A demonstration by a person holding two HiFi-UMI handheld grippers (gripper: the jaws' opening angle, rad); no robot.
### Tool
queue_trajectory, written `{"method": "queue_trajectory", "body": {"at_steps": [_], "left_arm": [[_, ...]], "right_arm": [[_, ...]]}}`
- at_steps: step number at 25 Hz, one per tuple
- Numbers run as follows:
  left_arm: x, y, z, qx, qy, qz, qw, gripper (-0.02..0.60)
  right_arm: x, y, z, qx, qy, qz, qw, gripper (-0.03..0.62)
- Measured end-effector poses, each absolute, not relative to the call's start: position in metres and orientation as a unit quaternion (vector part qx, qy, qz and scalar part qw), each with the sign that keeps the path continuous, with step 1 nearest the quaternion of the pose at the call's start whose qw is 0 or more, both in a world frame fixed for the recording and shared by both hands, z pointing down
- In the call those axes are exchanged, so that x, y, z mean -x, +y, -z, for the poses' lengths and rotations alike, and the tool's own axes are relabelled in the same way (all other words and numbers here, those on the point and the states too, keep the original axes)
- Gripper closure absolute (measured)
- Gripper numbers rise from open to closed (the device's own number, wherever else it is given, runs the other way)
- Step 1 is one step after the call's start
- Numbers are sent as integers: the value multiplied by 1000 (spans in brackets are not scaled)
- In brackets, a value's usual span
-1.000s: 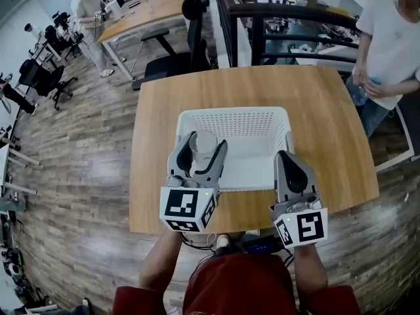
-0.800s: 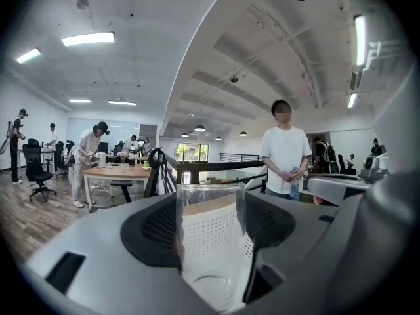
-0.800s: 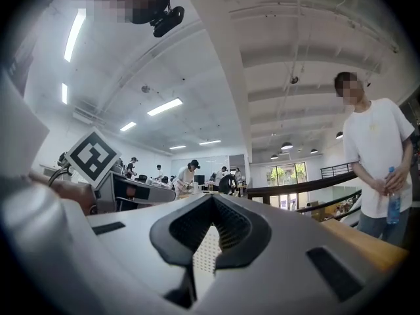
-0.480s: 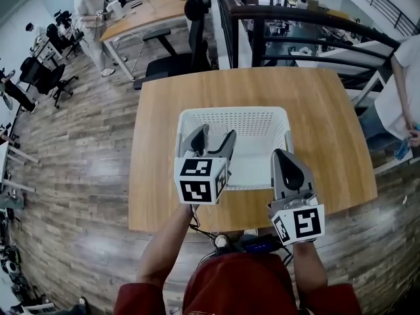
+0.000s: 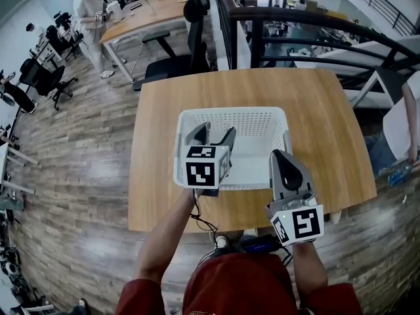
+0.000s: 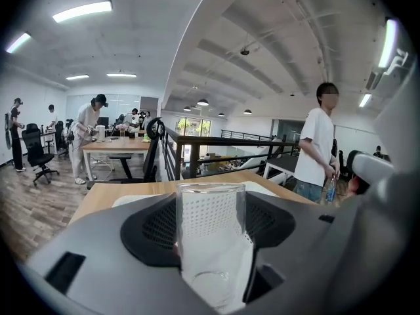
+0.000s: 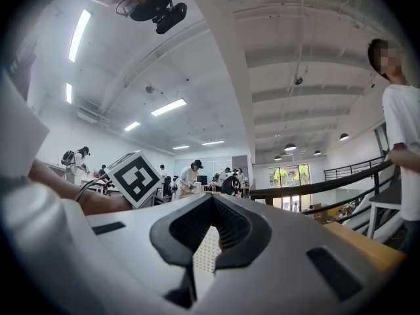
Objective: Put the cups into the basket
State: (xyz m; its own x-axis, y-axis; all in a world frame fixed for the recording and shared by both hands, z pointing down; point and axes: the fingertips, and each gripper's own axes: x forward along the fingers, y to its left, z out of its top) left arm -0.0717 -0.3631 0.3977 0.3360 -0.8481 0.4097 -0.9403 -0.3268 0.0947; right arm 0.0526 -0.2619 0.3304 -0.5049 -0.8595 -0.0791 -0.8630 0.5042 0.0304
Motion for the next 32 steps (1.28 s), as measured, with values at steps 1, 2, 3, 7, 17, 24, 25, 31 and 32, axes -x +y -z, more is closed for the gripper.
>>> {"method": "queue_trajectory", "body": {"at_steps": [1, 2, 3, 7, 17, 24, 25, 31, 32], "left_arm": [[72, -364, -402, -801, -556, -148, 164, 298], [72, -366, -405, -801, -554, -153, 168, 298], [72, -367, -408, -800, -553, -158, 171, 298], [72, -377, -416, -799, -548, -174, 177, 298], [56, -408, -447, -840, -485, -176, 166, 298], [35, -401, -461, -890, -424, -125, 115, 298], [33, -401, -460, -892, -425, -117, 101, 298], [19, -402, -454, -899, -419, -122, 24, 298], [19, -403, -456, -900, -417, -127, 24, 298]], "right_arm": [[-53, -261, -331, 497, 867, -33, 27, 583], [-53, -261, -331, 497, 867, -34, 27, 583], [-54, -260, -331, 497, 867, -34, 28, 583], [-53, -259, -330, 496, 867, -33, 27, 583], [-53, -259, -333, 495, 868, -32, 21, 583], [-59, -262, -342, 500, 866, -22, 9, 583], [-59, -263, -344, 500, 866, -21, 6, 583], [-58, -270, -350, 498, 867, -17, -1, 583], [-58, -271, -349, 497, 868, -16, -1, 583]]}}
